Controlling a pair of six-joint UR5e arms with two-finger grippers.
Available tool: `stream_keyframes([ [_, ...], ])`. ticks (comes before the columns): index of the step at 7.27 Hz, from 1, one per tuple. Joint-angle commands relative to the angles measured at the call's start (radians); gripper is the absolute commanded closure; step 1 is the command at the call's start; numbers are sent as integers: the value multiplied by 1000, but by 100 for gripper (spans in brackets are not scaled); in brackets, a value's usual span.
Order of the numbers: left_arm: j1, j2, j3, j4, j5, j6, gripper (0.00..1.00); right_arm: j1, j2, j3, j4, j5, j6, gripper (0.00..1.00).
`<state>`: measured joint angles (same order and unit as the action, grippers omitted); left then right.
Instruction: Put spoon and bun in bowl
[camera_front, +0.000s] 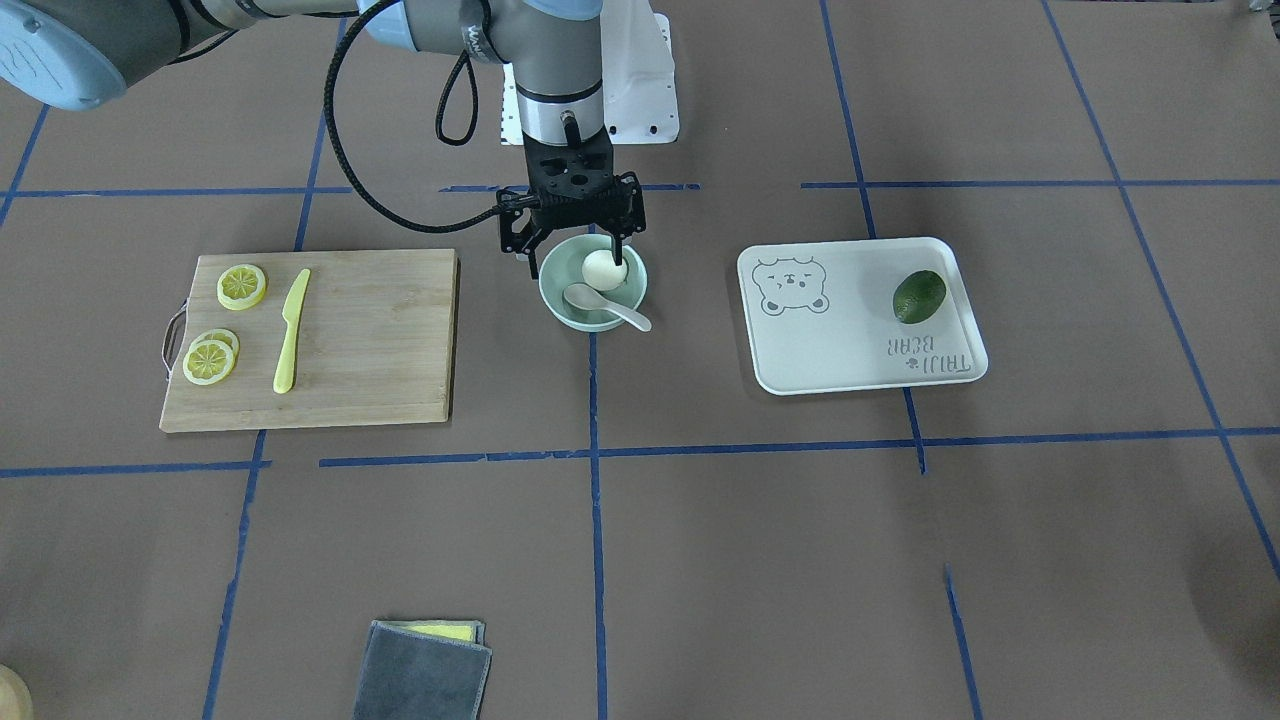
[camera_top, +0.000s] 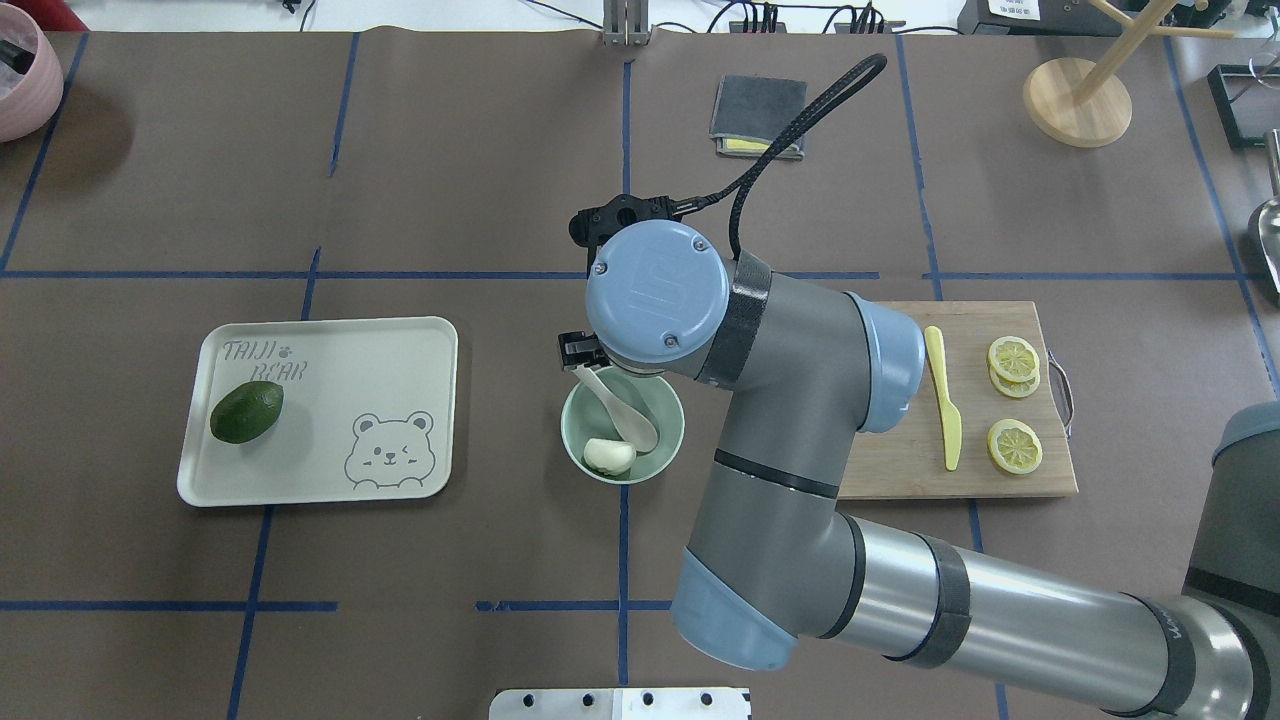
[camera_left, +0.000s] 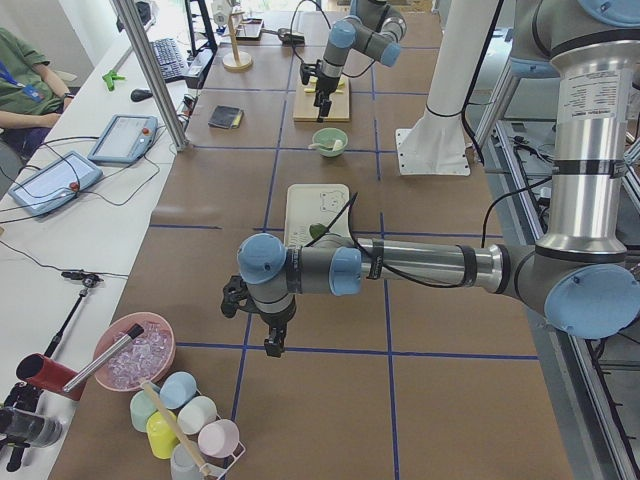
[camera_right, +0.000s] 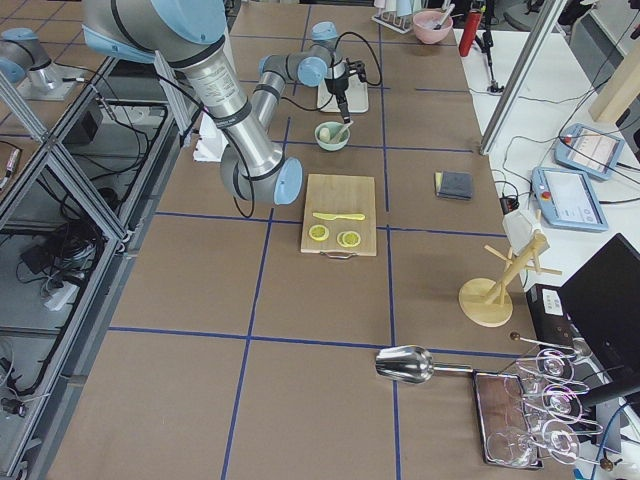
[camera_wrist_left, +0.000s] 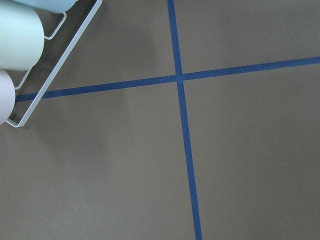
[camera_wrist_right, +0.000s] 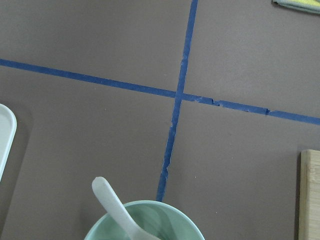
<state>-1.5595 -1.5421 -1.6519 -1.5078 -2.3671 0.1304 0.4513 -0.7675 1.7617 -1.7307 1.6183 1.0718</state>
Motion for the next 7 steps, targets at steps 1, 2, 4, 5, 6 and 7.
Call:
stream_keyframes([
  [1, -2, 0, -2, -2, -11, 2, 0, 14, -1, 13, -1, 2, -30, 0],
  [2, -2, 0, -2, -2, -11, 0, 0, 14, -3, 13, -1, 2, -30, 0],
  [4, -2, -4, 0, 0, -9, 0, 0, 17, -13, 15, -1, 12, -36, 0],
  [5, -1, -7, 0, 1, -9, -2, 0, 44, -39, 19, -3, 43, -49, 0],
  [6, -1, -13, 1, 1, -9, -2, 0, 122, -64, 21, -3, 142, -84, 0],
  [7, -1, -12, -5, -2, -9, -2, 0, 227, -108, 44, -1, 252, -186, 0],
])
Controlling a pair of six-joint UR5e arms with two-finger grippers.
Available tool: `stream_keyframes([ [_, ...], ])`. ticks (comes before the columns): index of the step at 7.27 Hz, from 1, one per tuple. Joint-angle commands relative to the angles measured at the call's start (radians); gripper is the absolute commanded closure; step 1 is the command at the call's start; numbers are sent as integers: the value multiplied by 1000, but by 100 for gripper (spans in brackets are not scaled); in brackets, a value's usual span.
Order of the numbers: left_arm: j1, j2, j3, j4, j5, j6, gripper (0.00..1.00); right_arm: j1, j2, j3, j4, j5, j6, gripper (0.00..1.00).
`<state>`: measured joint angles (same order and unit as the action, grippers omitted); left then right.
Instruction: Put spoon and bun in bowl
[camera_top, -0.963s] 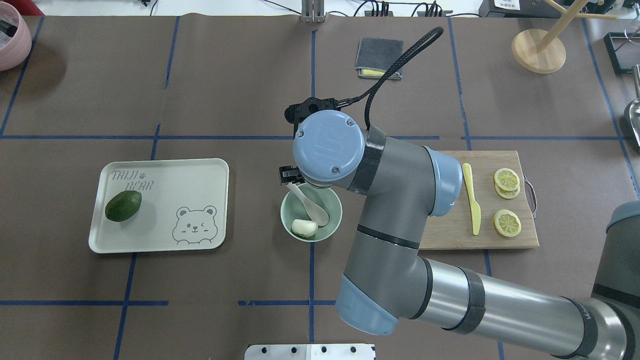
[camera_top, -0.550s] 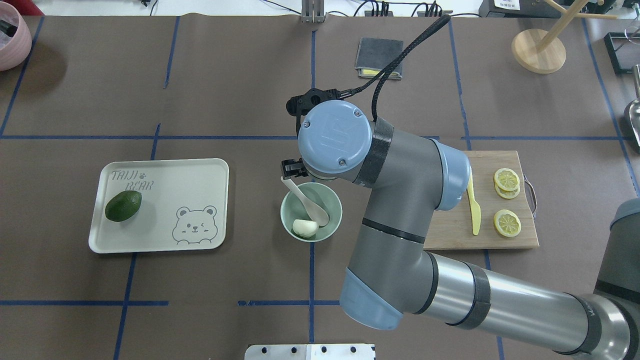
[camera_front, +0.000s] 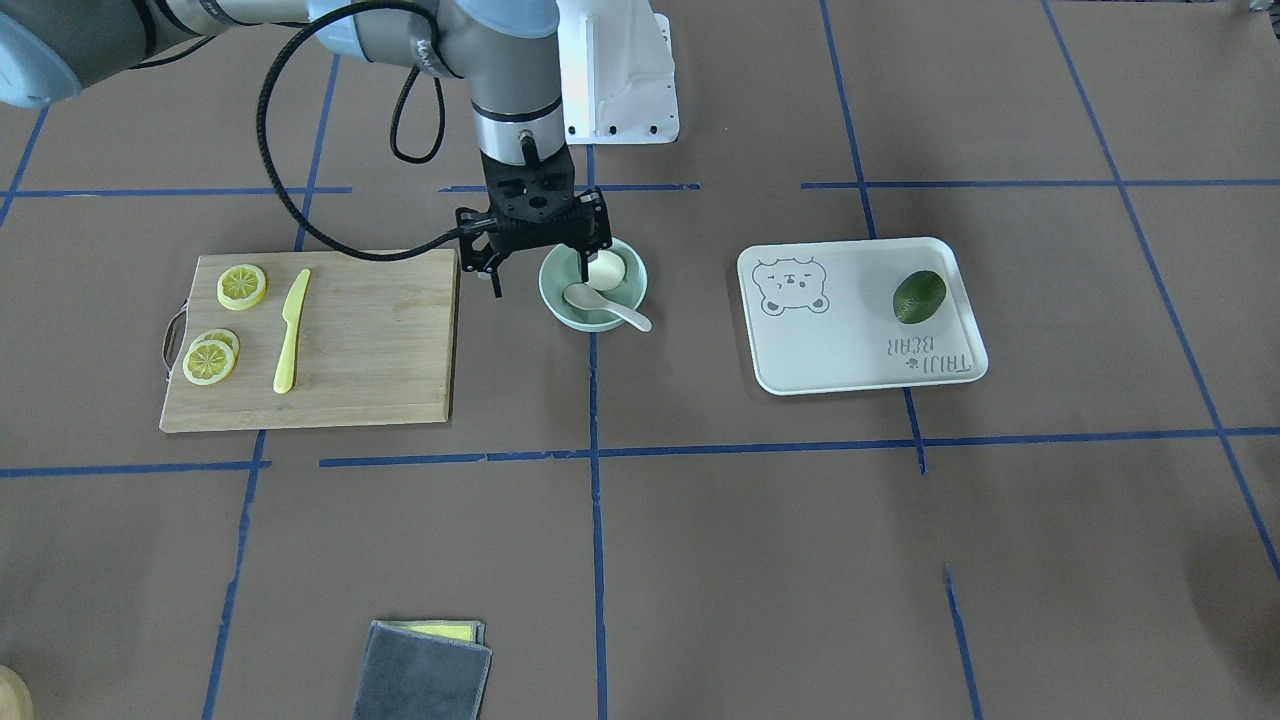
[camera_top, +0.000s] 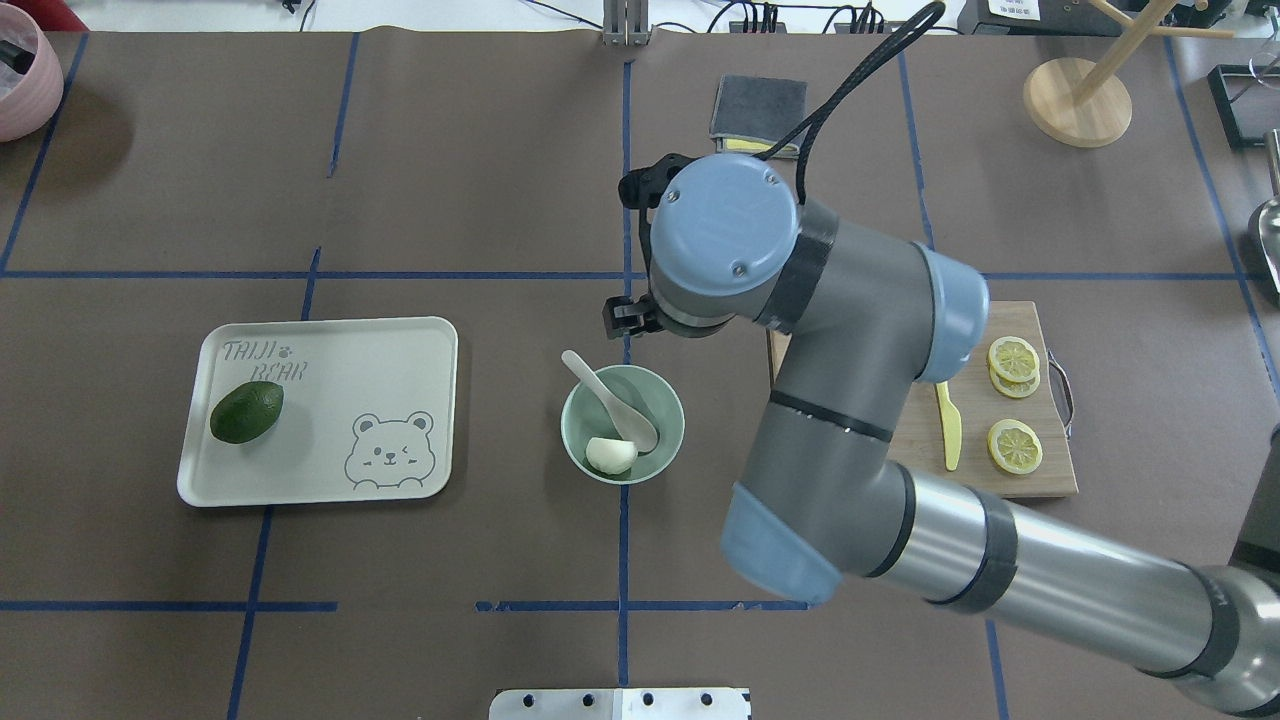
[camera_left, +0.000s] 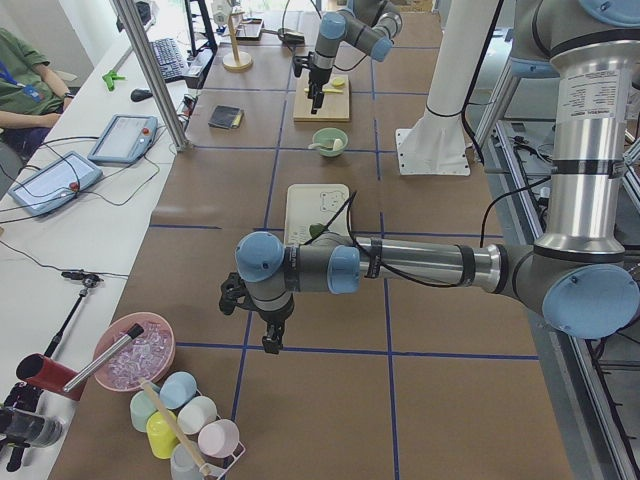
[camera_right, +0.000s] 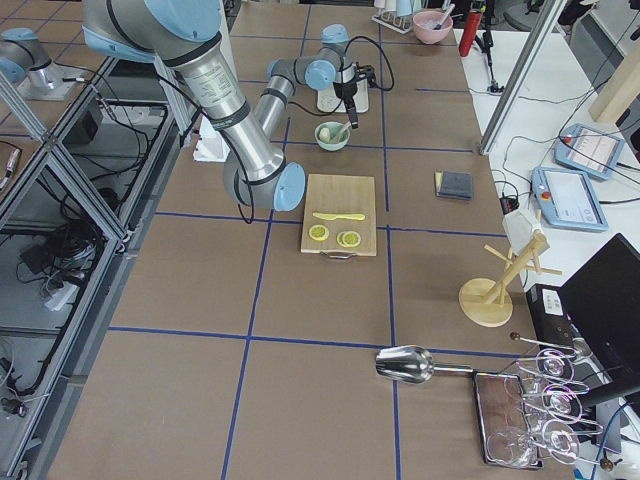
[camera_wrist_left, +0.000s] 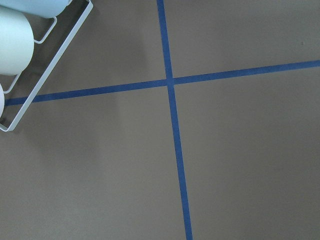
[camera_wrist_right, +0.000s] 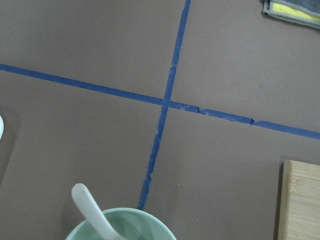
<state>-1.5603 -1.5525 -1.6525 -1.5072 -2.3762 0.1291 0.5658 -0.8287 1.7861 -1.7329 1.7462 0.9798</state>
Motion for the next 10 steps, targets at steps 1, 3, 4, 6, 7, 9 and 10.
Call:
stream_keyframes([
  [1, 0, -4, -6, -4, -1, 1, 0, 232, -90, 30, 0, 204, -221, 0],
  [3, 0, -6, -22, -4, -1, 1, 0, 481, -247, 24, 3, 362, -524, 0],
  [4, 0, -3, -30, -4, 0, 1, 0, 575, -329, 19, -4, 365, -708, 0],
  [6, -1, 5, -36, -4, 0, 3, 0, 724, -488, 19, -4, 422, -1006, 0],
  [7, -1, 8, -56, -4, -1, 3, 0, 759, -579, 27, 7, 477, -1013, 0],
  [9, 0, 8, -67, 1, -1, -3, 0, 844, -656, 21, 6, 519, -1020, 0],
  [10, 0, 8, -64, 1, 0, -3, 0, 889, -702, 19, 6, 533, -1020, 0],
])
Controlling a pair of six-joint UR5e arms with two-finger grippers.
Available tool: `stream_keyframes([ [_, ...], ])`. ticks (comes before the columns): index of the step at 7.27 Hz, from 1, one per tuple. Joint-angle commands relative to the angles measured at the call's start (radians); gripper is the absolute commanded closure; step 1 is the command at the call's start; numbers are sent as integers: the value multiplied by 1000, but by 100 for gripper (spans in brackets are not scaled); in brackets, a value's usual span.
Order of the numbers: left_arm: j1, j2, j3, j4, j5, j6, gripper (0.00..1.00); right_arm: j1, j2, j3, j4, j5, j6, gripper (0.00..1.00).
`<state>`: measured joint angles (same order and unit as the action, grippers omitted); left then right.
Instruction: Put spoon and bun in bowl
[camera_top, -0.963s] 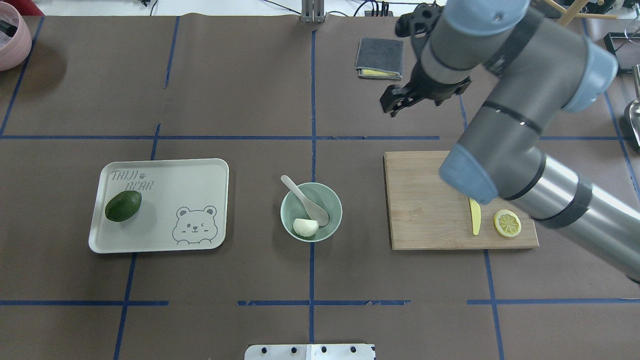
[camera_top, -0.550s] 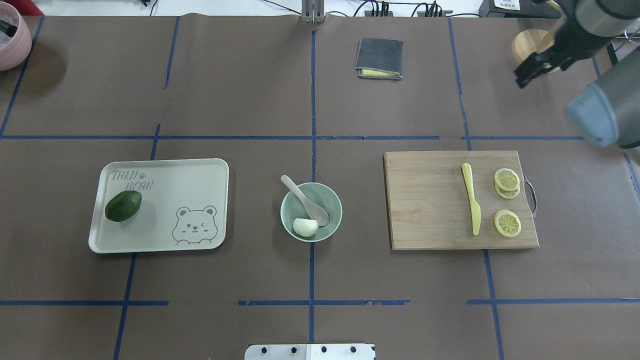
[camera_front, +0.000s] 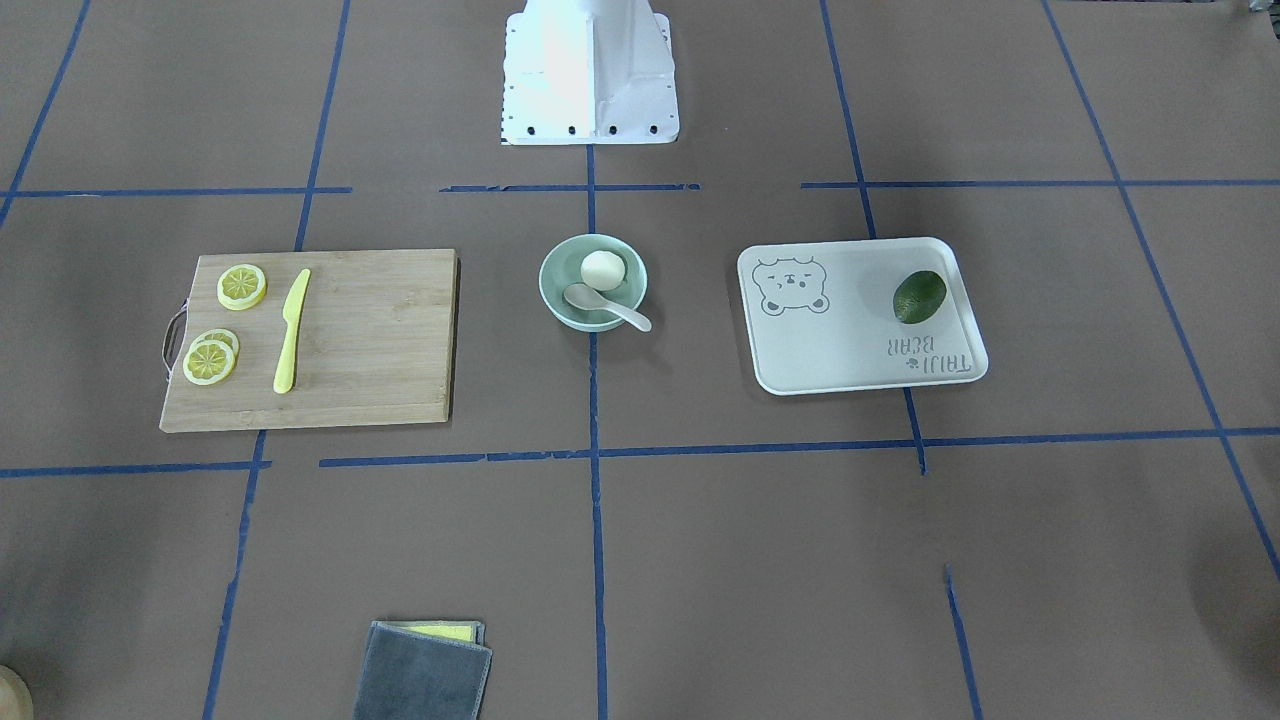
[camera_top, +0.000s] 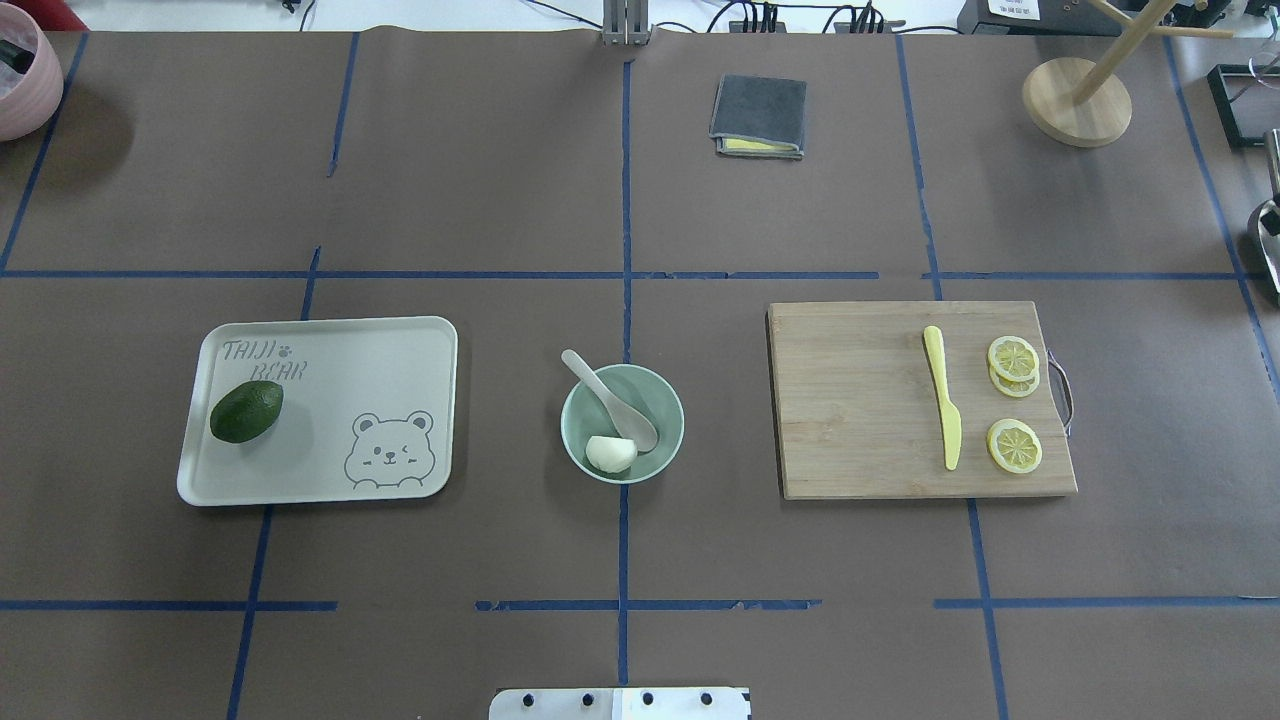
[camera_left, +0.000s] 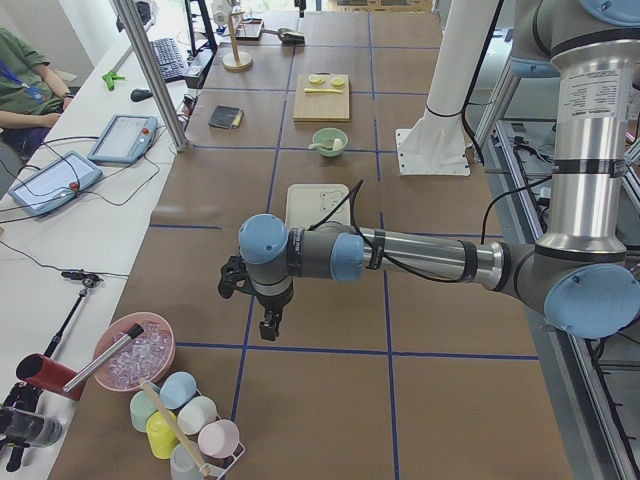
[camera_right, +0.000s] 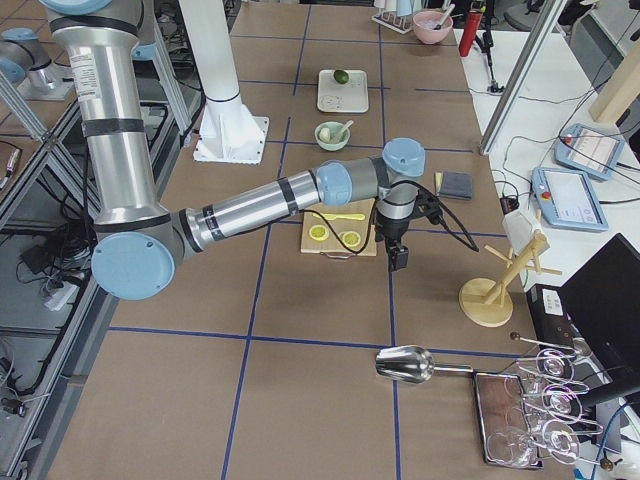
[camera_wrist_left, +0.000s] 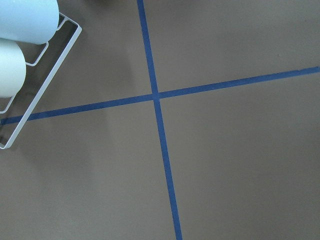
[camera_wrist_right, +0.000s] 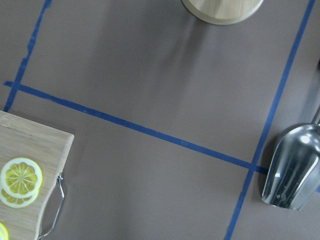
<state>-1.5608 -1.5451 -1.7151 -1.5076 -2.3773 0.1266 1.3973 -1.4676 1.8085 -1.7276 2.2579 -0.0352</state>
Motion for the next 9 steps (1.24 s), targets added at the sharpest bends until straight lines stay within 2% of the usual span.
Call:
stream_keyframes([
  [1, 1, 0, -1, 6, 3, 1, 0, 63, -109, -8, 2, 32, -12, 0],
  [2, 1, 0, 2, 4, 3, 2, 0, 72, -118, -8, -6, 72, -17, 0],
  [4, 1, 0, -5, 3, 9, 2, 0, 112, -186, -9, -1, 83, -8, 0],
  [9, 1, 0, -6, 1, 12, 2, 0, 112, -198, -11, 0, 88, -6, 0],
])
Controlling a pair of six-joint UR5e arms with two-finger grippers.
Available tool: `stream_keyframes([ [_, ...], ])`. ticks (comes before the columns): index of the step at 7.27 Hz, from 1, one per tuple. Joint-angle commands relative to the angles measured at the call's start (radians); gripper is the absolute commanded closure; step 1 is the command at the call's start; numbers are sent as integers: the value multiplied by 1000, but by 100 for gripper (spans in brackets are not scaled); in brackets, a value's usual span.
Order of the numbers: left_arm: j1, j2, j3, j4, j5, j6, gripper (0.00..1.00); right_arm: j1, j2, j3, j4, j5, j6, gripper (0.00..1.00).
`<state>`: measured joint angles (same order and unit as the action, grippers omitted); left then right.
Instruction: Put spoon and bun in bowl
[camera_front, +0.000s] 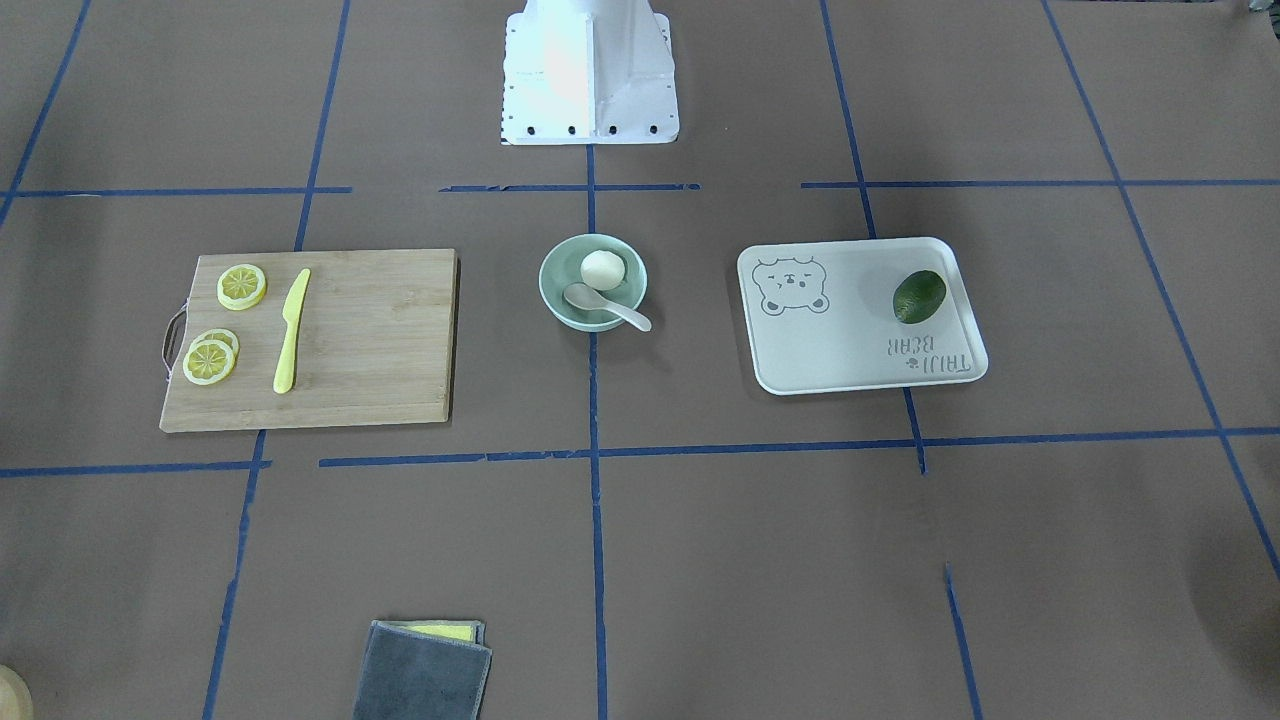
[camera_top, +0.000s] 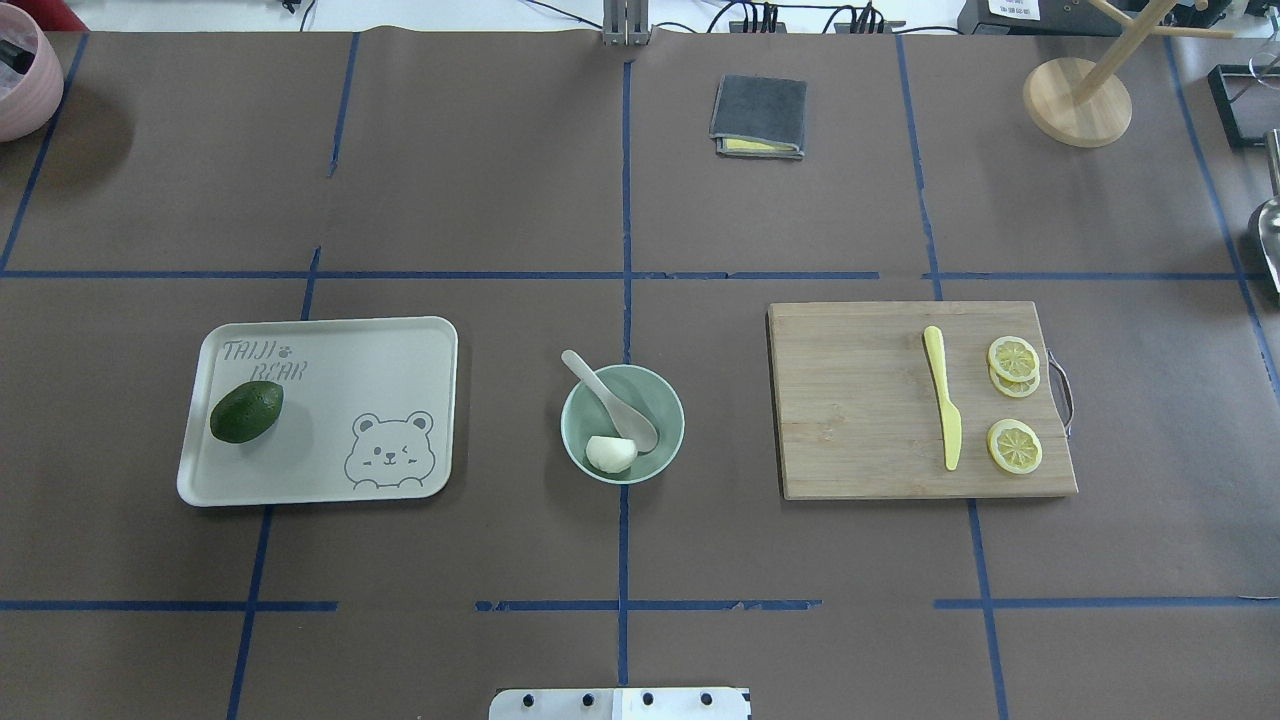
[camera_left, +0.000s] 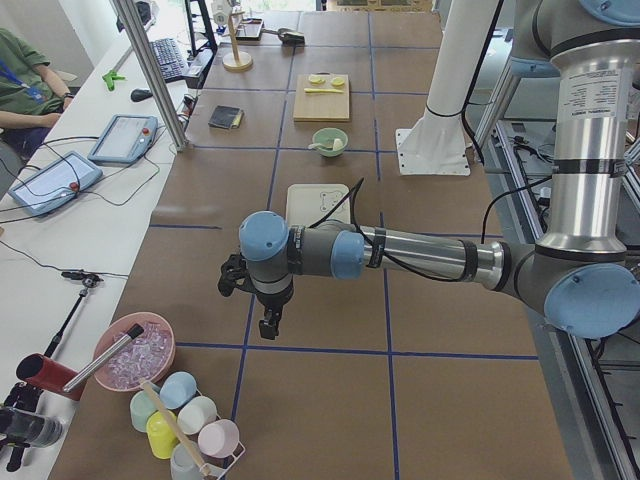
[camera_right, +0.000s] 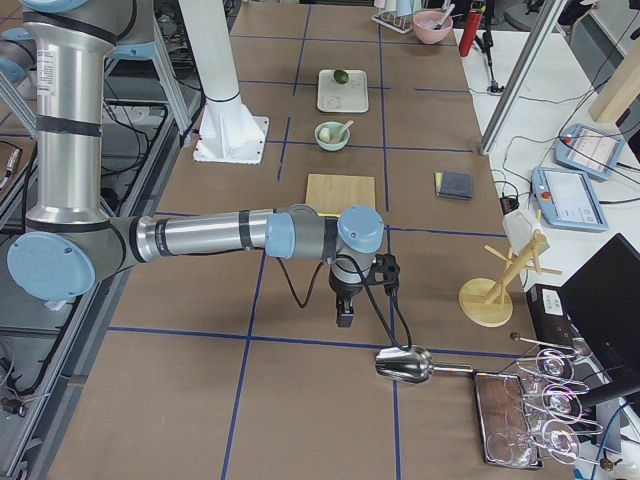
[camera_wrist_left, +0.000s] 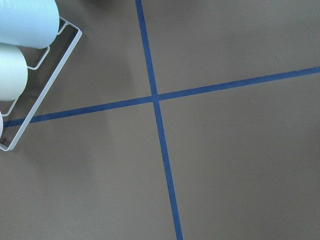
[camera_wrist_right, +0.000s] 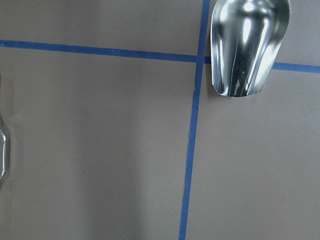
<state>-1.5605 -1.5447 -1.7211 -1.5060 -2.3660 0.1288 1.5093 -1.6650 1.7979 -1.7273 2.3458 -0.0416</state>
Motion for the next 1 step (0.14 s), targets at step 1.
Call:
stream_keyframes([
  [1, 0, 0, 0, 0, 1, 0, 0, 0, -1, 1, 2, 0, 0, 0],
])
